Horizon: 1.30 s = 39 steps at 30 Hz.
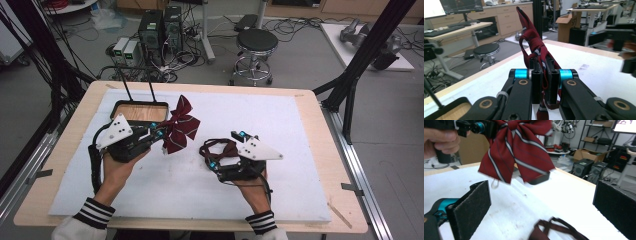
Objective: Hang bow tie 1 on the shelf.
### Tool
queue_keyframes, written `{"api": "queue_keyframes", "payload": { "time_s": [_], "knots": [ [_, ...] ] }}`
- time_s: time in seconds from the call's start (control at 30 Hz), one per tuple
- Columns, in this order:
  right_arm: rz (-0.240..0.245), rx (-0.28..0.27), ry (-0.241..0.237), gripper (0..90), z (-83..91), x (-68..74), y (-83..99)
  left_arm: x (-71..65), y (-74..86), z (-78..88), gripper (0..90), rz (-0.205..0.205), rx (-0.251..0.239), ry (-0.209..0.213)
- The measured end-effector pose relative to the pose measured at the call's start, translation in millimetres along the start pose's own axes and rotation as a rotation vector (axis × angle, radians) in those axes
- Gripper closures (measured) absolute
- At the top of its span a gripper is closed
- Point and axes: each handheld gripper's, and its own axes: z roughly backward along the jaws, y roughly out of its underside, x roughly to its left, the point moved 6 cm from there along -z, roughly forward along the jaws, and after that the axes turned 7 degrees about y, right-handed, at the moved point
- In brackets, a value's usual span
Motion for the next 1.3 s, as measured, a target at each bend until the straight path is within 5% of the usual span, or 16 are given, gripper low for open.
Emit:
{"api": "queue_keyframes", "payload": {
  "time_s": [0.4,0.73,1.3],
  "knots": [
    [-0.081,-0.052,0.096,0.7,54.3,-38.9,29.1,31.9,-13.7,8.2,85.7,-0.016,0.007,-0.065],
    [-0.119,-0.092,0.17,0.7,82.0,-58.5,51.0,53.6,-26.6,9.0,85.8,-0.027,0.003,-0.104],
    [-0.145,-0.13,0.24,0.9,95.9,-76.4,71.6,88.8,-48.2,8.5,85.8,-0.013,-0.022,-0.199]
  ]
}}
